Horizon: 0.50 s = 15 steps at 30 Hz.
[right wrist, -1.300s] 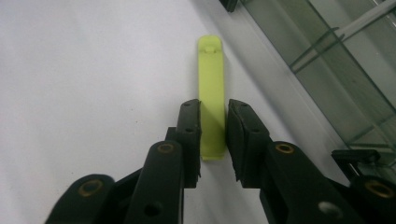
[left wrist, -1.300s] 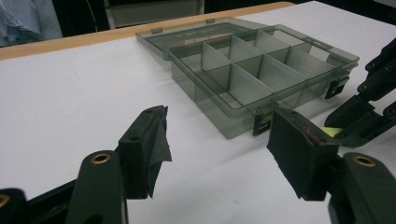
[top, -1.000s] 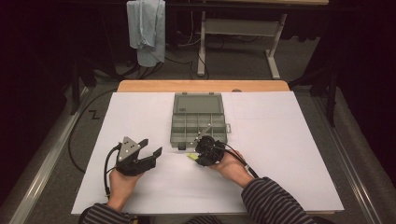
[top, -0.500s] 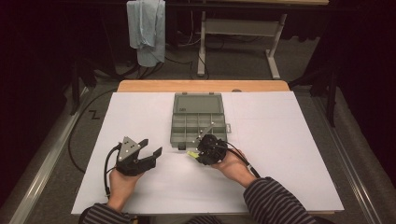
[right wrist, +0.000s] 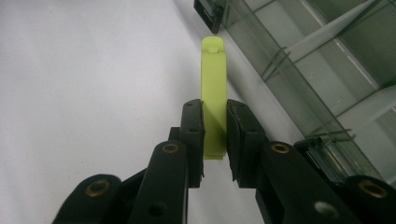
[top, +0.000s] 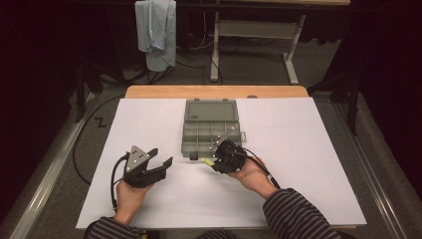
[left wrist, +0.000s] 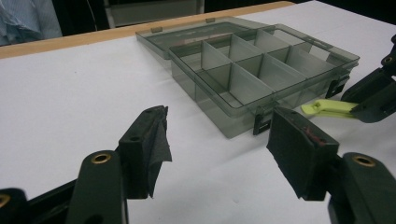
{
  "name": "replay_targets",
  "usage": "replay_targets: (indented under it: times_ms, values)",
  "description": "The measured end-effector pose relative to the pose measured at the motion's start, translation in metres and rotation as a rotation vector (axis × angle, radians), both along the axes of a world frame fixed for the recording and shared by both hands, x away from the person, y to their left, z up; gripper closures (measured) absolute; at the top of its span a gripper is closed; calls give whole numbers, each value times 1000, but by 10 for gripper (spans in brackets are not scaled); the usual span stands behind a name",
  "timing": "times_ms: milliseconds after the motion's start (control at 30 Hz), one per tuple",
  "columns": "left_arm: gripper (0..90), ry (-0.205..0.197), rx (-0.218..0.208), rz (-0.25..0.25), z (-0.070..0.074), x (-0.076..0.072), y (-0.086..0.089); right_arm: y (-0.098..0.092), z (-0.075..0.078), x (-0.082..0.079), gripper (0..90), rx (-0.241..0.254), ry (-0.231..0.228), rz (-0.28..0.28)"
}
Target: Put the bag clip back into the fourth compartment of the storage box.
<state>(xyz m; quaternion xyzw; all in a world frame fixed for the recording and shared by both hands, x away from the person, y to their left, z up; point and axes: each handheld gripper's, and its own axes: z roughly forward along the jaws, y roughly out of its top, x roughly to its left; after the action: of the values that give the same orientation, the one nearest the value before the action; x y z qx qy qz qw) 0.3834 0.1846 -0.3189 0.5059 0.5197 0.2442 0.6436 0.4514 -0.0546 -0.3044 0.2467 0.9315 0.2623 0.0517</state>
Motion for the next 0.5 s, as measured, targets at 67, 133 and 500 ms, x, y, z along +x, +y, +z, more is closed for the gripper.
replay_targets:
  times_ms: [67, 133, 500]
  values:
    - [374, 1, -2, 1, 0, 0, 0, -2, 2, 0, 798, 6, -2, -3]
    - [373, 1, -1, 1, 0, 0, 0, -5, 4, 1, 797, 14, -4, -4]
    - [374, 1, -3, 1, 0, 0, -1, -15, 9, 6, 798, 38, -4, -35]
